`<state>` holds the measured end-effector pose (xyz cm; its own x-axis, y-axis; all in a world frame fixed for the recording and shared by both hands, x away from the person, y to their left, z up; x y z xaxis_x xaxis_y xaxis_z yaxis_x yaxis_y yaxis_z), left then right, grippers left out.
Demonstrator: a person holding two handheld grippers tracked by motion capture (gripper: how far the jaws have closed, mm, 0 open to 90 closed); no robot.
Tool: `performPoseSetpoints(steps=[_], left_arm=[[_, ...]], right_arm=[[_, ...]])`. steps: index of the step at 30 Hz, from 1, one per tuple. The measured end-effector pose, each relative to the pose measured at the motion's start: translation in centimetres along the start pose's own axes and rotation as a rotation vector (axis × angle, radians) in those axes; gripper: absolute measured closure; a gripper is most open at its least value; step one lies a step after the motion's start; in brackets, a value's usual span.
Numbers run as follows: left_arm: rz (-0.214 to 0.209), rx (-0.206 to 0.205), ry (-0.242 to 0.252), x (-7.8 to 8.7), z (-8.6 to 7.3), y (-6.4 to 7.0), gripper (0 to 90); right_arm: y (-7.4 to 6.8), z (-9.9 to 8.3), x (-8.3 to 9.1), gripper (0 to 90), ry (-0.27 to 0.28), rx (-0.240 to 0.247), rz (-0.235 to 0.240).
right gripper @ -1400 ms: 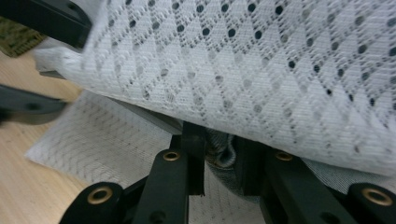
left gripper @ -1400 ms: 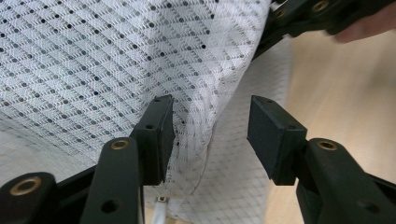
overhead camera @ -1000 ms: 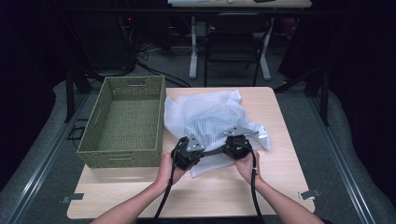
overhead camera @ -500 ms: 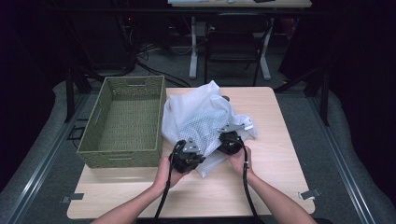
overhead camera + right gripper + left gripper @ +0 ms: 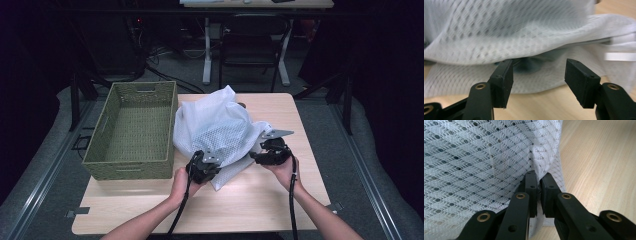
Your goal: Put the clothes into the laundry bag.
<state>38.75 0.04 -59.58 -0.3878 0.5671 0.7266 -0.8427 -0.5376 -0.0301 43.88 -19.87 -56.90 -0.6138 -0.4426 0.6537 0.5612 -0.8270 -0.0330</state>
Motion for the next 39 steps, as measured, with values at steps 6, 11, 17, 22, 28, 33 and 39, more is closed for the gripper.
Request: performPoseSetpoints(steps=[6,11,17,22,28,33,39], left_arm=[[0.004,-0.004,-0.002,0.0,-0.1,0.0,85.3],[0.013,-0.016,-0.006,0.0,0.0,0.0,85.3],[0.01,-0.015,-0.004,0.0,-0.1,-0.1,85.3],[0.014,-0.027,-0.009,0.0,-0.1,0.0,85.6],[0.014,-0.031,-0.011,0.5,-0.4,-0.1,86.2],[0.035,-0.042,-0.02,1.4,-0.9,-0.4,86.1],[0.048,-0.041,-0.031,2.5,-1.6,-0.7,86.3]], right_arm=[[0.9,1.4,0.3,36.2,0.044,-0.04,0.034],[1.8,1.7,-1.5,37.0,-0.011,-0.086,0.035],[1.8,2.5,-3.6,68.4,-0.026,-0.106,0.067],[2.0,2.5,-4.0,90.0,-0.034,-0.085,0.001],[1.5,1.8,-2.0,90.0,-0.03,-0.04,-0.028],[0.9,0.2,0.0,90.0,-0.045,-0.025,-0.028],[-1.4,-1.6,2.6,90.0,-0.06,-0.015,0.01]])
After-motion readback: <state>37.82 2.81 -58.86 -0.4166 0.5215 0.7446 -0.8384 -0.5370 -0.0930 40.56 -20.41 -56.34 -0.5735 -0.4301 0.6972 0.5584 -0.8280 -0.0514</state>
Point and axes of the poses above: each handheld gripper's, and its own axes: x roughly backward along the jaws, z roughly out of its top, y roughly to its right, the point moved 7 cm from there along -x, roughly forward along the jaws, and after that the axes turned 1 degree about -x, right-handed, at the moved point
